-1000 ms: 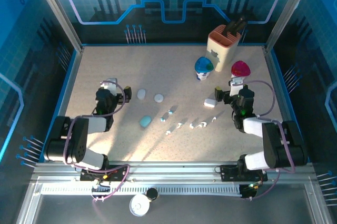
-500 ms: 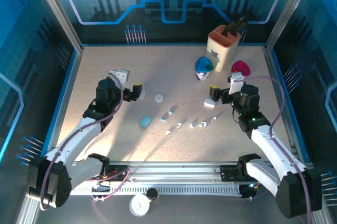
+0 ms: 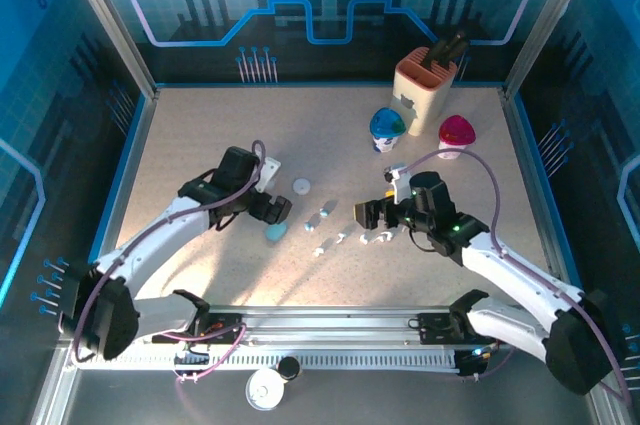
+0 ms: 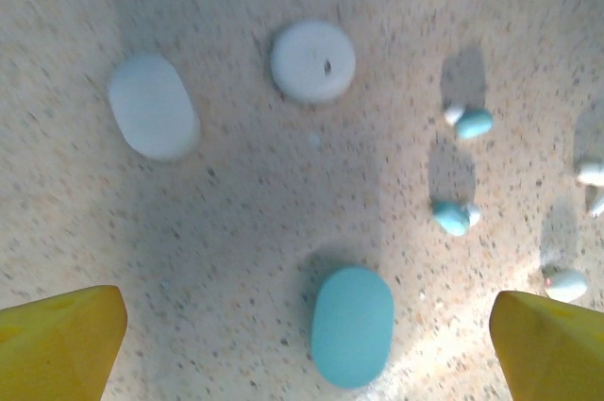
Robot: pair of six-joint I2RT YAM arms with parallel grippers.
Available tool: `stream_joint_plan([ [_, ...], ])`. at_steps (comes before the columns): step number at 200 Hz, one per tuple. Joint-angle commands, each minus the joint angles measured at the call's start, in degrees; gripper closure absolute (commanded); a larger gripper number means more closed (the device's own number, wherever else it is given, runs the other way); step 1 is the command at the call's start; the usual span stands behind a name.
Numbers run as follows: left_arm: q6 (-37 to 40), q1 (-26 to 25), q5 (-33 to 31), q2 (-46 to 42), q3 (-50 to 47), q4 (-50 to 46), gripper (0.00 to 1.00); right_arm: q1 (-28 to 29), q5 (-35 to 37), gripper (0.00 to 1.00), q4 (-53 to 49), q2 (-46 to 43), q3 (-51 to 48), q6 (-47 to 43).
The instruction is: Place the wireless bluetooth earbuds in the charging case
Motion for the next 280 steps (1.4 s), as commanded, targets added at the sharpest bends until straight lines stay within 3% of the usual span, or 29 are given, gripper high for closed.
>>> stream_joint_plan([
  [1, -2.4, -1.7, -1.0, 3.0, 3.1, -9.0, 0.01, 1.3, 1.6, 0.00, 1.6, 1.6, -0.2, 1.1],
  [39, 1.3, -2.9, -2.6, 9.2, 3.5, -12.4, 0.01, 1.5, 2.1, 0.00, 3.0, 4.9, 1.2, -0.3],
  [72, 1.9, -4.8, -2.1, 12.9, 2.4, -9.7, 0.03, 1.7, 1.7, 0.00, 4.5, 7.1, 1.6, 0.5],
  [186, 3.2, -5.7, -2.1, 20.3, 0.5, -4.1, 0.23, 2.0, 3.5, 0.00, 5.5, 7.7, 0.2, 3.3],
  [223, 4.1, -6.1, -3.2, 22.3, 0.7, -4.9, 0.36, 2.0, 4.4, 0.00, 5.5, 7.2, -0.5, 4.3],
  [248, 4.0, -6.5, -3.4, 21.9, 0.6, -4.9, 0.56, 2.0, 5.3, 0.00, 4.5, 6.8, -0.2, 5.0],
  [280, 3.7, -7.1, -3.7, 19.0, 1.0, -4.9, 0.58, 1.7, 7.2, 0.00, -2.3, 6.7, 3.4, 10.1],
])
